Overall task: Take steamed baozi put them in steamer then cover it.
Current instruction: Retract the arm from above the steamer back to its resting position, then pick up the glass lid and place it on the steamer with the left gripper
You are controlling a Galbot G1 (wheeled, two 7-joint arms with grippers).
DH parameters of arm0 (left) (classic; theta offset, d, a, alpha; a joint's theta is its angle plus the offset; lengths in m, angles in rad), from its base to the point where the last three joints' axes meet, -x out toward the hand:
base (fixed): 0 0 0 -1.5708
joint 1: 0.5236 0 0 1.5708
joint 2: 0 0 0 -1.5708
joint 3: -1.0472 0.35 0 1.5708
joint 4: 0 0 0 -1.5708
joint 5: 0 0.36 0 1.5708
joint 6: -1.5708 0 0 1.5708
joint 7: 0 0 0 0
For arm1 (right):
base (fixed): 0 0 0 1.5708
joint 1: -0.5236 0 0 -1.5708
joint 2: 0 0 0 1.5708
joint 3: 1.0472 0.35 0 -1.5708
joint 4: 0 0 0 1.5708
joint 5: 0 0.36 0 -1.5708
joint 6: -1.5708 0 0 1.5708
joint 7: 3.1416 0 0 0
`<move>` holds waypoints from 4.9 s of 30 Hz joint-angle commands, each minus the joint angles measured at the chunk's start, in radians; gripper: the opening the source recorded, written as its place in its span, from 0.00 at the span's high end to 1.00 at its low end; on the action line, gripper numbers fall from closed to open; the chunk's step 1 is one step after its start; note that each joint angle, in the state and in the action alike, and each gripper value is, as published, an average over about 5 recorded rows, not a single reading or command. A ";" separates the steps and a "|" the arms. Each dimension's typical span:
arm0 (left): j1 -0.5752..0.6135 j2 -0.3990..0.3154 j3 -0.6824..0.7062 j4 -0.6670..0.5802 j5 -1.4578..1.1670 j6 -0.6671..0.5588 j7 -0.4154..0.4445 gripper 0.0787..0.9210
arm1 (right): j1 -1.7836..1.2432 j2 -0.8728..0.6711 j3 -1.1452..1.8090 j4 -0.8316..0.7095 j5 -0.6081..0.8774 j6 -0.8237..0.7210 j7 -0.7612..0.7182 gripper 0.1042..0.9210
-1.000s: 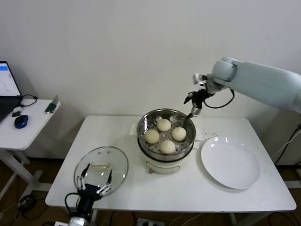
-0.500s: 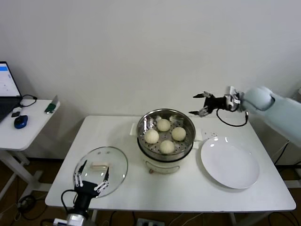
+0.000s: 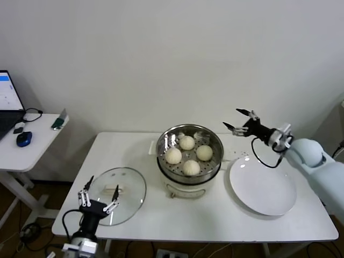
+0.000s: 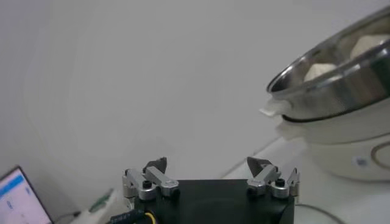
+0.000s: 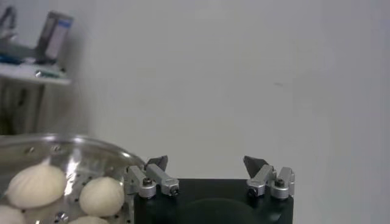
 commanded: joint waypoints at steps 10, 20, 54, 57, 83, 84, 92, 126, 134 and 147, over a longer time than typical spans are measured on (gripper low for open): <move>-0.060 0.191 0.083 0.076 0.695 0.257 -0.062 0.12 | -0.755 0.385 0.764 0.203 -0.059 0.033 0.116 0.12; -0.160 0.212 0.204 0.244 0.802 0.335 -0.048 0.12 | -0.825 0.455 0.847 0.193 -0.095 0.058 0.117 0.12; -0.413 0.157 0.307 0.538 0.768 0.386 -0.160 0.12 | -0.816 0.467 0.901 0.115 -0.160 0.096 0.102 0.12; -0.433 0.158 0.314 0.559 0.766 0.388 -0.160 0.12 | -0.816 0.467 0.907 0.106 -0.162 0.100 0.098 0.12; -0.453 0.151 0.311 0.596 0.758 0.372 -0.160 0.56 | -0.784 0.495 0.904 0.058 -0.210 0.122 0.075 0.12; -0.452 0.153 0.311 0.588 0.757 0.373 -0.160 0.59 | -0.782 0.495 0.904 0.056 -0.212 0.123 0.075 0.12; -0.409 0.189 0.307 0.466 0.751 0.397 -0.151 0.87 | -0.774 0.487 0.901 0.041 -0.222 0.128 0.072 0.12; -0.869 0.303 0.723 0.158 0.863 0.812 0.245 0.91 | -0.644 0.461 0.817 -0.085 -0.308 0.146 0.075 0.12; -0.950 0.047 0.786 0.327 0.973 0.812 0.284 0.91 | -0.635 0.455 0.814 -0.119 -0.323 0.155 0.068 0.12; -0.982 -0.181 0.847 0.503 1.040 0.812 0.279 0.91 | -0.636 0.453 0.823 -0.134 -0.343 0.163 0.065 0.12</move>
